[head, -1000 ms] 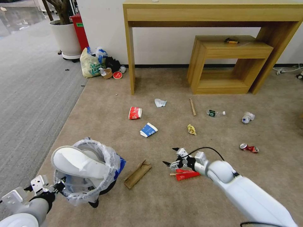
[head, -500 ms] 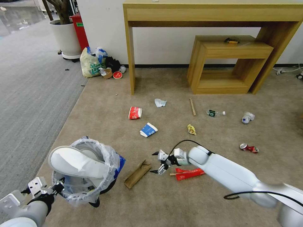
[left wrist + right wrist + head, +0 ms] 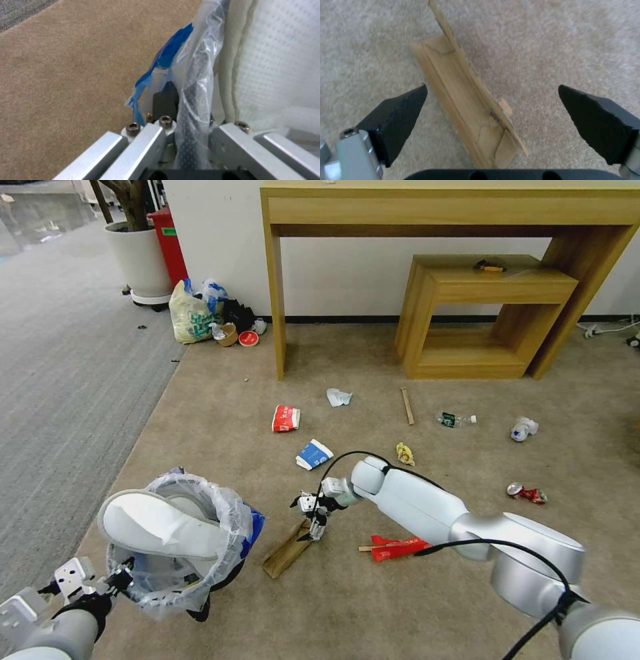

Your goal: Pick up the trash bin and place the garbage on the floor into it.

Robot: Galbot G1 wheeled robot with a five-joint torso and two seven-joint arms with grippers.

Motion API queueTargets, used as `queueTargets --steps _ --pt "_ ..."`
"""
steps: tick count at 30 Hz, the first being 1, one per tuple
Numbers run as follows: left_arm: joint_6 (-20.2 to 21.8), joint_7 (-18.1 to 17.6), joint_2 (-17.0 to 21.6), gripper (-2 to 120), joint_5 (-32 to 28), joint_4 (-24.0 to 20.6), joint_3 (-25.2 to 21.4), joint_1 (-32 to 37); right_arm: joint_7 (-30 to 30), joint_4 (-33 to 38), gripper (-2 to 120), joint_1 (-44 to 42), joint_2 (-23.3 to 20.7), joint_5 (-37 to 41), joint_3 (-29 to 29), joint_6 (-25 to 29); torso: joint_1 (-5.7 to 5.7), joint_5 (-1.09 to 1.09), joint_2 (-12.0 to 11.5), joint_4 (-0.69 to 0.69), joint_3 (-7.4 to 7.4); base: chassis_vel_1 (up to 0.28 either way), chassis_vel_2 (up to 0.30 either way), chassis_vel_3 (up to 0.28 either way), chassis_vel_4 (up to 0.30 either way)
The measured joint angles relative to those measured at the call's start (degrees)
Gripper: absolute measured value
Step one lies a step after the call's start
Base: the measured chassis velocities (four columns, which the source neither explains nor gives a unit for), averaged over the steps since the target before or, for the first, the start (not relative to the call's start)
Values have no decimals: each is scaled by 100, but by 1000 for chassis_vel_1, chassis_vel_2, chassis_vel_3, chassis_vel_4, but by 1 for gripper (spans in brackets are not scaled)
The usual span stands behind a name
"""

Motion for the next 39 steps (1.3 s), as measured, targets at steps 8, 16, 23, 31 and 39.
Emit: queueTargets --steps 8,16,23,31,39 --pt "0 31 -69 0 94 18 36 -50 -526 -415 100 32 387 -585 296 -221 0 0 0 -1 0 0 0 0 0" --pt "0 34 -85 0 114 100 37 -102 -441 -852 100 -75 761 -1056 532 -227 0 0 0 0 0 0 0 0 0" --pt "0 79 -103 0 157 115 17 -101 -148 -1180 99 -162 986 -1269 616 -266 -1 0 0 0 0 0 0 0 0" --pt "0 95 -90 0 160 139 -3 -105 106 -1498 80 -230 1164 -1470 826 -304 -1 0 0 0 0 0 0 0 0" --pt "0 108 -107 0 165 163 21 -156 291 -1657 57 -307 1176 -1472 858 -345 0 1 0 0 0 0 0 0 0"
